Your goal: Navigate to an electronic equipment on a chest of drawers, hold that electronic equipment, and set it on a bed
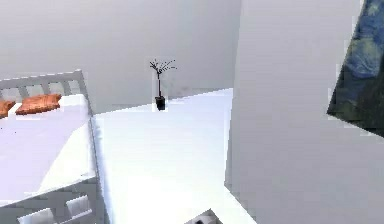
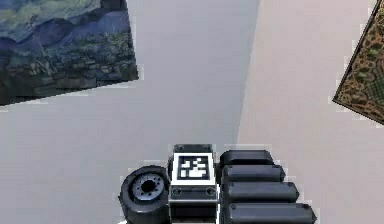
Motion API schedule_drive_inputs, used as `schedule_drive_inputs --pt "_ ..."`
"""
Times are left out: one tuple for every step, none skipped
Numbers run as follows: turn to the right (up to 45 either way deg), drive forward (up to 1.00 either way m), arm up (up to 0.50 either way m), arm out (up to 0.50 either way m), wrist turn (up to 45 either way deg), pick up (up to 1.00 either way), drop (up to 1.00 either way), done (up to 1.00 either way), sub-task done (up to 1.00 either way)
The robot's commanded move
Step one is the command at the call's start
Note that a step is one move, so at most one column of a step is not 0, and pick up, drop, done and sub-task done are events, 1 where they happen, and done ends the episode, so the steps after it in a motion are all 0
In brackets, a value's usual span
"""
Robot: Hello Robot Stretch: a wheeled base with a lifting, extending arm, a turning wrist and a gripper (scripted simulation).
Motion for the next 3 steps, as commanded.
schedule_drive_inputs --pt "0.0 1.0 0.0 0.0 0.0 0.0 0.0 0.0 0.0" --pt "-18.0 0.0 0.0 0.0 0.0 0.0 0.0 0.0 0.0" --pt "0.0 0.15 0.0 0.0 0.0 0.0 0.0 0.0 0.0"
